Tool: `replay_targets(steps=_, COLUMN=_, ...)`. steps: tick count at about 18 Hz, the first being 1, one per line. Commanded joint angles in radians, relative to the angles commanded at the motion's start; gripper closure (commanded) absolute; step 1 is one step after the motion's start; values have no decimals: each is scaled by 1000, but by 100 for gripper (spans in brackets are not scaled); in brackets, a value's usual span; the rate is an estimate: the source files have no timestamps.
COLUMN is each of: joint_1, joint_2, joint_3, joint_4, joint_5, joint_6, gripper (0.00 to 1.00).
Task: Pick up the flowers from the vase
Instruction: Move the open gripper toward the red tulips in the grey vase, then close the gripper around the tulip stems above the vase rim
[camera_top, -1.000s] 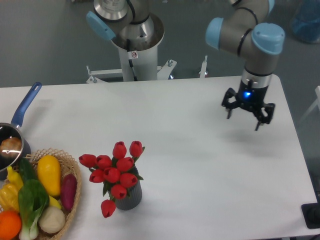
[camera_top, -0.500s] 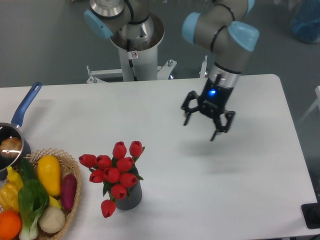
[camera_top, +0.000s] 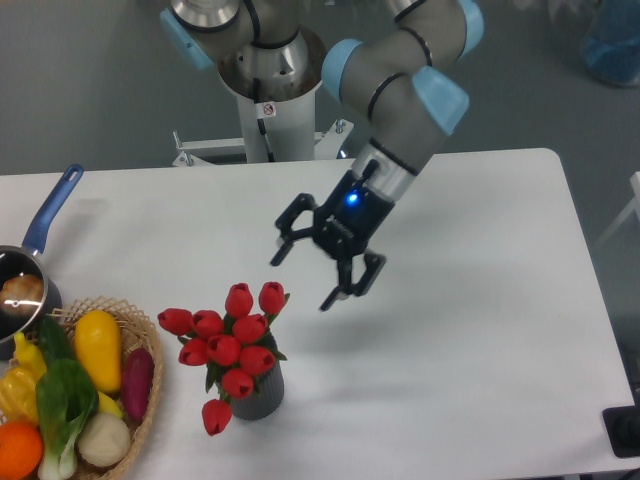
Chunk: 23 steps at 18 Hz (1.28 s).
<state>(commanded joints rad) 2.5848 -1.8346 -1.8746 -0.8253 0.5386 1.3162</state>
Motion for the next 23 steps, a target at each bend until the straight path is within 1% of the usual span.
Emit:
replay_targets(steps=3, joint_1=-12, joint_2=-25, joint_3=23, joint_4=2, joint_5=-8, joint_6=-8, gripper=0)
replay_targets(steps=8, joint_1=-38, joint_2=-78, joint_3=83, joint_4=3, joint_5=-15, joint_6=-24, gripper=0)
replay_targets(steps=11, joint_1=-58, joint_2=-106, joint_3=115, joint_4=6, joint_5=-51, joint_6=-41, gripper=0)
replay_targets(steps=12, joint_1=-63, joint_2=-109, joint_3=121, joint_4=8, joint_5=-54, joint_6=-43, gripper=5)
replay_targets(steps=13, joint_1=-68, joint_2=-109, joint_3=130, joint_4=8, joint_5=-54, joint_6=-52, gripper=19)
replay_targets(steps=15, joint_1=-68, joint_2=-109, joint_3=134, joint_4=8, joint_5=-54, joint_6=-67, gripper=49)
replay_targets(steps=17, joint_1=-68, joint_2=-109, joint_3=134, joint_4=8, joint_5=-52, joint_6=-67, gripper=88)
replay_targets(steps=18, joint_1=-68, joint_2=-111, joint_3=134, joint_4=8, joint_5=-51, joint_6=-67, gripper=100)
replay_targets(steps=23, joint_1=-57, joint_2=-94, joint_3=138, joint_4=8, joint_5=-48, joint_6=-80, gripper=100)
